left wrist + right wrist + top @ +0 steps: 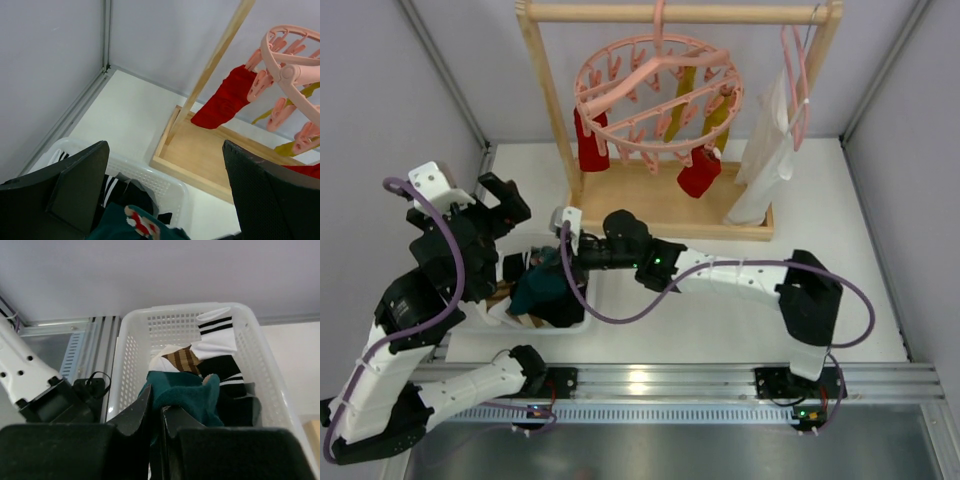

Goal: Remove the socks clipped to the hanger

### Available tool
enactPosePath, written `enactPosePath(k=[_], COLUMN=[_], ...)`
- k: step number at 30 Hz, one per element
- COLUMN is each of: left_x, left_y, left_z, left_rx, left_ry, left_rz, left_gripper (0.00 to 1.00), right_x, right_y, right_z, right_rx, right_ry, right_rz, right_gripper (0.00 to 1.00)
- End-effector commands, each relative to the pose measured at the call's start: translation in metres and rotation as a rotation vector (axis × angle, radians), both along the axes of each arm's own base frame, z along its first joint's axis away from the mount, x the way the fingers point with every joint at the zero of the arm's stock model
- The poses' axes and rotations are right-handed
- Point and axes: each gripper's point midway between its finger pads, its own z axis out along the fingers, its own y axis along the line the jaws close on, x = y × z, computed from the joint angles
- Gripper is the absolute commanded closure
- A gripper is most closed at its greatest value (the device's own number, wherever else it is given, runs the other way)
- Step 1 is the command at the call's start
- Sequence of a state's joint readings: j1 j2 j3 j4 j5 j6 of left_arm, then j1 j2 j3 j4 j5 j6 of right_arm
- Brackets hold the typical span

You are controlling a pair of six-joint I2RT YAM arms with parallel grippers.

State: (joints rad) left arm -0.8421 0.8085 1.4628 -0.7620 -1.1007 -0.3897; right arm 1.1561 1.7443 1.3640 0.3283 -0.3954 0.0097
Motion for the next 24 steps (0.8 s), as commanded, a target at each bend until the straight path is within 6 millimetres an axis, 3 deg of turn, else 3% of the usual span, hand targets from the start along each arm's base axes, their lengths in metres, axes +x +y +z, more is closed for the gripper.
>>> enactPosePath(k=[1,2,3,4,5,7,11,15,17,19,20,22,23,24], left_x=[0.002,0.003,0.002,0.003,0.003,0.004,0.005,0.007,0.005,0.001,-0.001,-0.003,-0.003,-0.005], left_y=[0.002,0.001,0.001,-0.001,-0.002,-0.004,-0.01,-0.012,-0.011,-0.005,-0.002,0.0,-0.002,-0.002], left_z=[-0.002,-0.003,-0.004,-0.006,-0.006,-0.008,-0.01,-0.018,-0.019,-0.018,-0.017,-0.016,-0.016,-0.014], left_rx=[0.025,0.029,0.031,0.037,0.037,0.041,0.054,0.072,0.067,0.057,0.05,0.056,0.058,0.051], left_ry=[0.004,0.006,0.008,0.012,0.013,0.017,0.025,0.041,0.039,0.029,0.021,0.019,0.02,0.013], left_rz=[0.024,0.024,0.016,0.011,0.004,-0.009,-0.038,-0.048,-0.045,-0.035,-0.037,-0.04,-0.057,-0.07], left_gripper=[0.01,0.02,0.01,0.02,0.01,0.02,0.01,0.01,0.01,0.02,0.02,0.01,0.02,0.02], right_x=[0.006,0.009,0.012,0.015,0.019,0.026,0.034,0.046,0.041,0.031,0.026,0.023,0.021,0.021], right_y=[0.028,0.036,0.041,0.044,0.048,0.049,0.036,0.02,0.011,-0.001,-0.01,-0.027,-0.04,-0.053], right_z=[-0.029,-0.052,-0.053,-0.06,-0.073,-0.077,-0.051,-0.043,-0.031,-0.034,-0.016,-0.024,-0.004,-0.018], right_rx=[-0.064,-0.107,-0.117,-0.133,-0.157,-0.178,-0.161,-0.189,-0.178,-0.177,-0.141,-0.155,-0.118,-0.144], right_ry=[0.074,0.095,0.102,0.11,0.123,0.126,0.078,0.015,0.002,0.004,-0.008,-0.007,-0.021,-0.007], right_rz=[0.041,0.038,0.037,0.022,0.01,-0.03,-0.093,-0.17,-0.156,-0.132,-0.126,-0.144,-0.166,-0.192], right_gripper=[0.93,0.91,0.84,0.54,0.38,0.08,0.03,0.01,0.01,0.01,0.01,0.01,0.01,0.0])
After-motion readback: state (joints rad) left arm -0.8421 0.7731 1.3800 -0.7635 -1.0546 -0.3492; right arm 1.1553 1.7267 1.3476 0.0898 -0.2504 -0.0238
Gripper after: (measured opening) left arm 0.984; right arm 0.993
